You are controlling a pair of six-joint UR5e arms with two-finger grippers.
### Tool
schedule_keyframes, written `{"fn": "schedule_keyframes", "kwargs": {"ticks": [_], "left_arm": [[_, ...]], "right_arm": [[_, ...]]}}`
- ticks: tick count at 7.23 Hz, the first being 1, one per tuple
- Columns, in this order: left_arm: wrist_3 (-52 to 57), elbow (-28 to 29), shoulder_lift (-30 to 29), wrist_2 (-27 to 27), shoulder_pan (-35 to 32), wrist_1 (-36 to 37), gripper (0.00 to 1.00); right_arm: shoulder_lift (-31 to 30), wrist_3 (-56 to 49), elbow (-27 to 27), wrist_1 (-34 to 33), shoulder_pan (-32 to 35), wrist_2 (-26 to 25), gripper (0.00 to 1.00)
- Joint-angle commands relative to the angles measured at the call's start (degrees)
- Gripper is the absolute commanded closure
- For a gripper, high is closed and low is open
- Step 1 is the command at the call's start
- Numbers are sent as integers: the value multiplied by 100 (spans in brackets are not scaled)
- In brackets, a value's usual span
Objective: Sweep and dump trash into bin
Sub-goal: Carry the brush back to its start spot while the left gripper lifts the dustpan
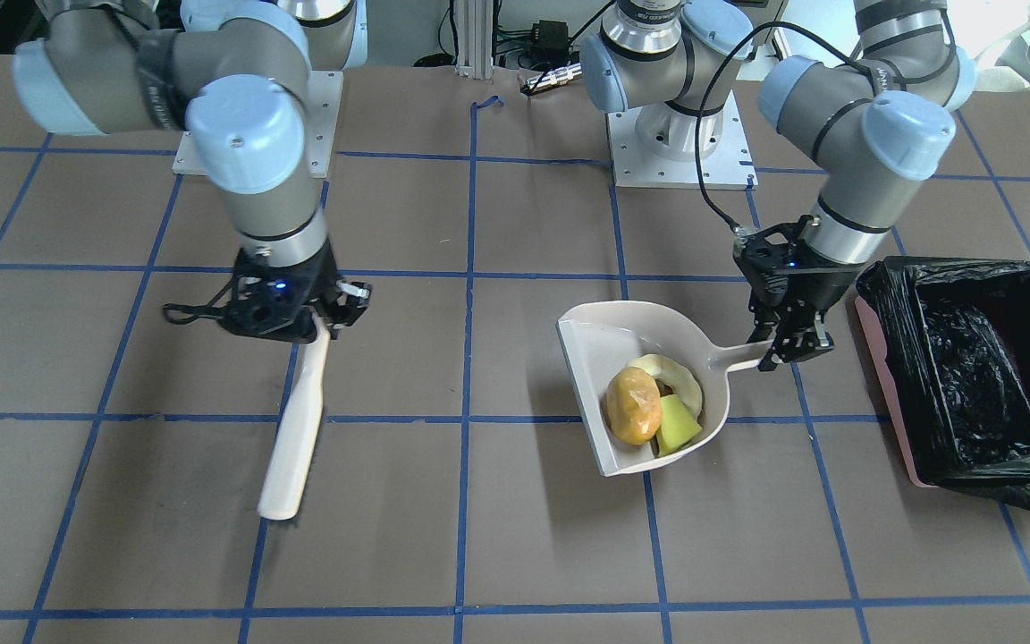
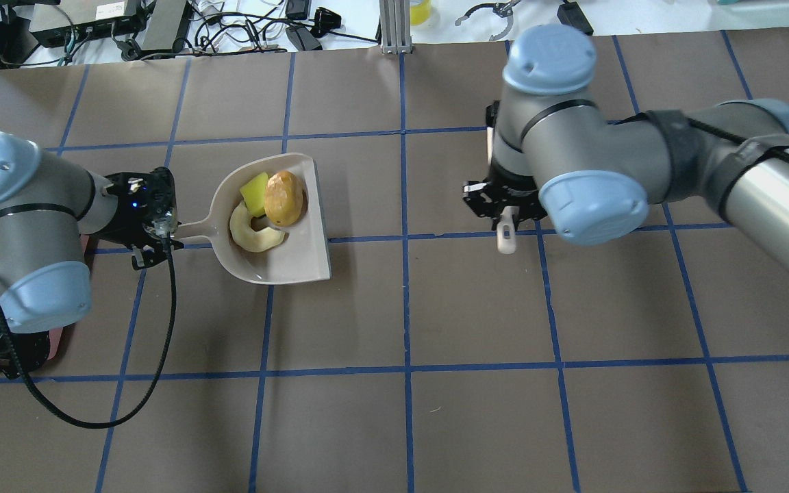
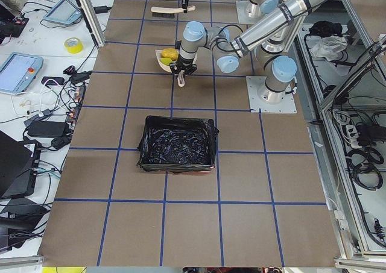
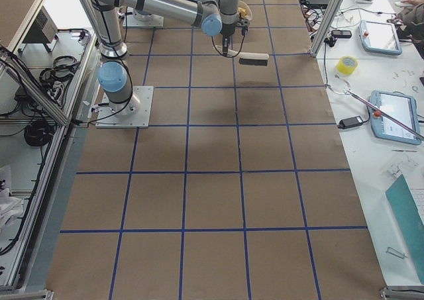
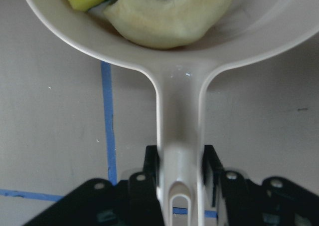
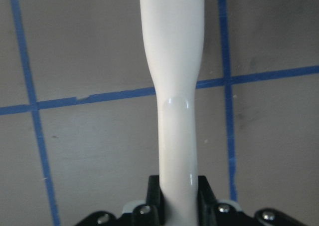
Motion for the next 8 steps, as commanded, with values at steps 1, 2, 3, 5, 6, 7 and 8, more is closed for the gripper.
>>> {"fn": "schedule_keyframes", "kwargs": {"ticks": [1, 2, 3, 5, 6, 7, 8], "left_arm": [[117, 1075, -85, -827, 724, -1256, 100], [440, 1524, -51, -847, 1145, -2065, 100], [1201, 1868, -50, -838, 1680, -2717, 100], [2407, 2143, -199, -751, 2832, -3127, 100], [3178, 2283, -295, -420, 3123, -3119, 100], [4004, 2432, -462, -347, 3553, -3102, 100], [4551, 2634, -629, -137, 3853, -3006, 100]], "right_arm": [[168, -1458, -14, -110, -1330, 19, 100], [352, -1881, -49, -398, -1866, 27, 100], [598, -2268, -75, -601, -2202, 45, 100], [872, -2543, -93, -796, -2556, 97, 100], [908, -2553, -93, -787, -2653, 98, 100], [908, -2596, -49, -718, -2689, 89, 100], [908, -2745, -32, -717, -2689, 89, 100]]}}
